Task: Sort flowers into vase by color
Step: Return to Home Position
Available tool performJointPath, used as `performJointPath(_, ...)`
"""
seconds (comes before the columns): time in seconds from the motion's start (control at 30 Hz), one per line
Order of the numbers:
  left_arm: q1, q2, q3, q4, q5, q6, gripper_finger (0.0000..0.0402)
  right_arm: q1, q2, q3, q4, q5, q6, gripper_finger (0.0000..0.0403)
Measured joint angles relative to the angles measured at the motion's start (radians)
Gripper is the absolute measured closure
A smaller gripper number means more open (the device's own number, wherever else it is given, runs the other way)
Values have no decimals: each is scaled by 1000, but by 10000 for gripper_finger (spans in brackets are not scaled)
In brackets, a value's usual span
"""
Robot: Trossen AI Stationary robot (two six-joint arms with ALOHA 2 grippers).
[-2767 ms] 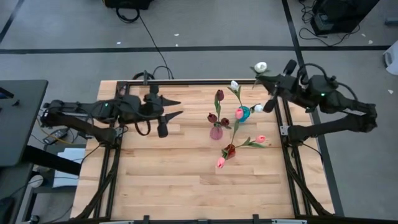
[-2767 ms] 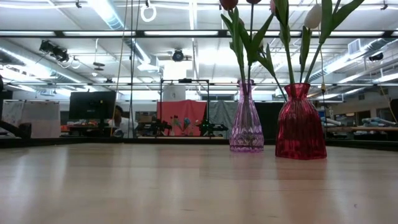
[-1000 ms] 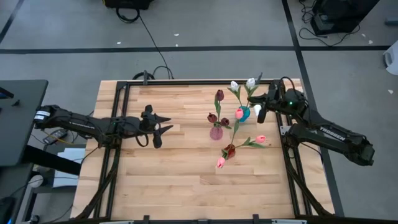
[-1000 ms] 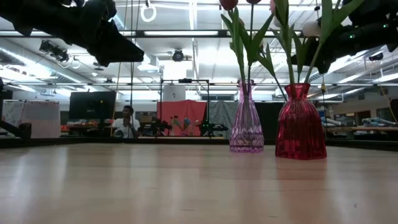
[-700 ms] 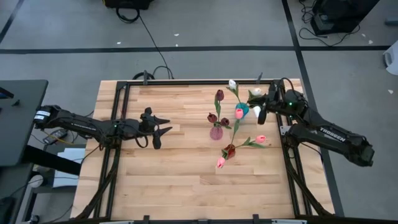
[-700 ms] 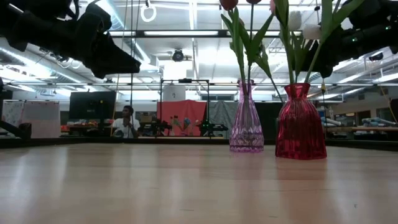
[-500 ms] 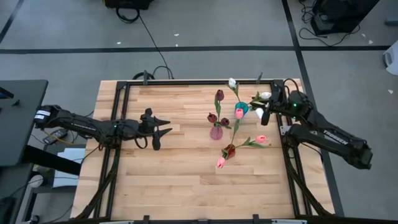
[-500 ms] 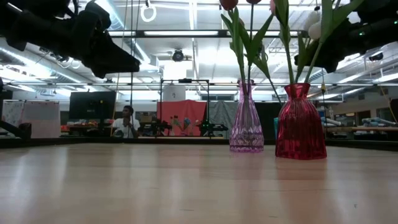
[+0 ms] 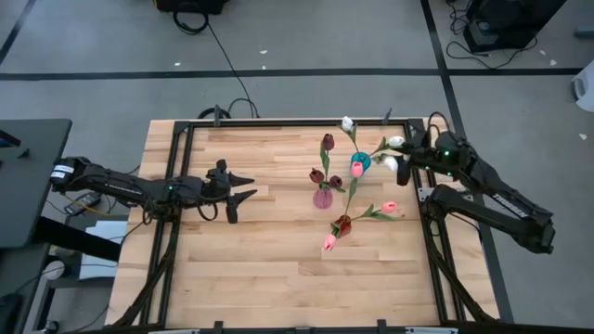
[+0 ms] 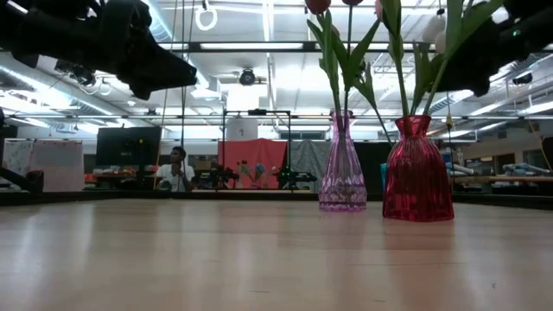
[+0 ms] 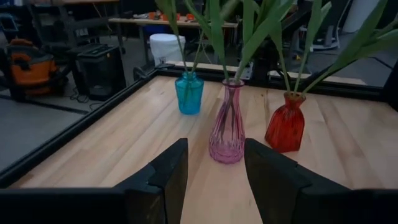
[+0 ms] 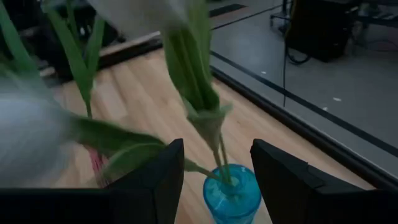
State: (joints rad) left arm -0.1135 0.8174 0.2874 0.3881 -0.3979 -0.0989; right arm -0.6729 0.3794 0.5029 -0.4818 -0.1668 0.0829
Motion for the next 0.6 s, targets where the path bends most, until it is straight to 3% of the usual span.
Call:
performJointPath(0.23,-1,-1,0,2,10,13,238,6,-15,140,-185,-97,7,205)
performJointPath(0.37,-1,-6,0,6,8,16,238,6,-61,172,-239,-100,26,205)
performJointPath(0.6,-12,-91,0,-47,0,17,239,6,-264,182,-252,-103,106,206)
